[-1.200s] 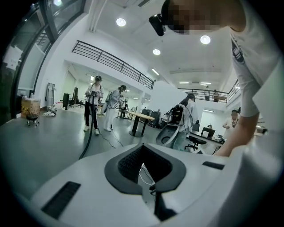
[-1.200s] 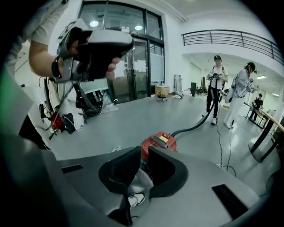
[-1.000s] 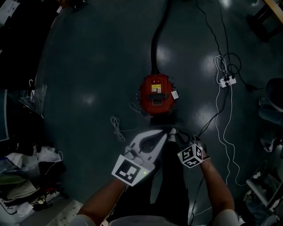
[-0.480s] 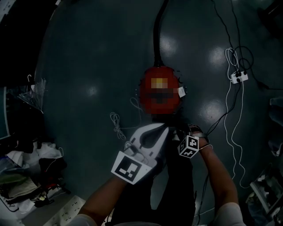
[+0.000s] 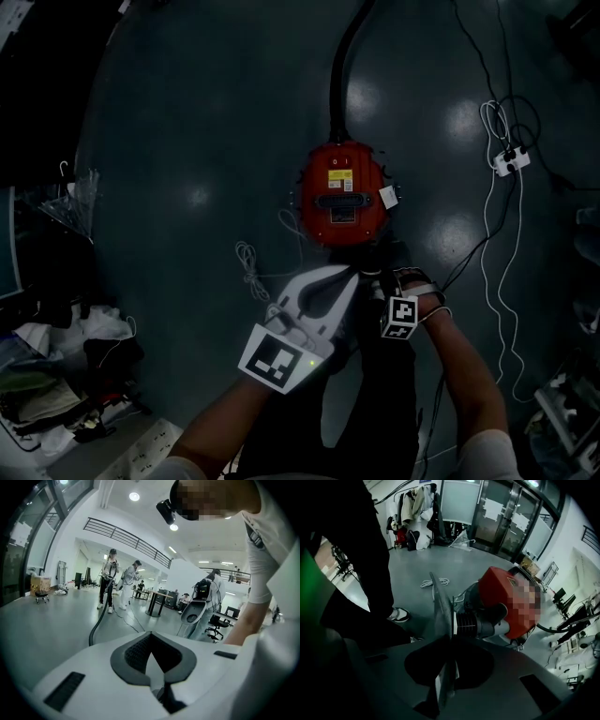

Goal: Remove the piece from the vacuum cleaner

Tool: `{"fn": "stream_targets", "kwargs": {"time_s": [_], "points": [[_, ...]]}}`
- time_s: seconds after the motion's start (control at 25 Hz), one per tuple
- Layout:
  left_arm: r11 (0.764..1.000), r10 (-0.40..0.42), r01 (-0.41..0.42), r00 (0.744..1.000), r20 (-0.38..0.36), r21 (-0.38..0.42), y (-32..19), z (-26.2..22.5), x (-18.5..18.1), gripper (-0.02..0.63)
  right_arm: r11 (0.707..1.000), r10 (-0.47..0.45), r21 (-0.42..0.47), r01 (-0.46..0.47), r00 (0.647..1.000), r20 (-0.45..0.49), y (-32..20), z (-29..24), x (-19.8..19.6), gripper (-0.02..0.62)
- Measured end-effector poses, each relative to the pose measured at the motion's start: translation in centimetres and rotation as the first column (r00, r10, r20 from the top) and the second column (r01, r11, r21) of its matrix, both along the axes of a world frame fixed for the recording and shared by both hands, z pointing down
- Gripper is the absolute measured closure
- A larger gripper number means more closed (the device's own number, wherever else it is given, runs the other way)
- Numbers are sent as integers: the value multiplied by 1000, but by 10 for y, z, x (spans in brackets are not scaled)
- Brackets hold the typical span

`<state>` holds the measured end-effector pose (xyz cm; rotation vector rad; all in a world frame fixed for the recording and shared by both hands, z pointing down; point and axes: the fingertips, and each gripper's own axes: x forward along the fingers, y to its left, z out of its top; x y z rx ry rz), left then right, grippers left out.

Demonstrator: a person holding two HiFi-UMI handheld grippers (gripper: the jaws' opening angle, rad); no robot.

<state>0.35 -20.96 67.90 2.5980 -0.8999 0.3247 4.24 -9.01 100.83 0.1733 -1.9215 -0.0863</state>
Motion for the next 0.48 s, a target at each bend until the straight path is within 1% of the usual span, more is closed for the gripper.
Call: {"fn": "stream_targets", "kwargs": {"time_s": [0.12,0.32,0.48], "points": [[1000,7,-7,1000,-8,1,3,-4,1,601,1000,-6,-2,6,1000,-14,4,-1,-1,554],[1000,3,-4,1000,-14,-13,10,-4,-6,601,999,-48,-10,48,997,-53,9,-2,-1,554],[1000,7,-7,1000,-15,-18,17,-3,-11,601,996,-80,-36,77,994,-79,14,-3,-4,554]]}}
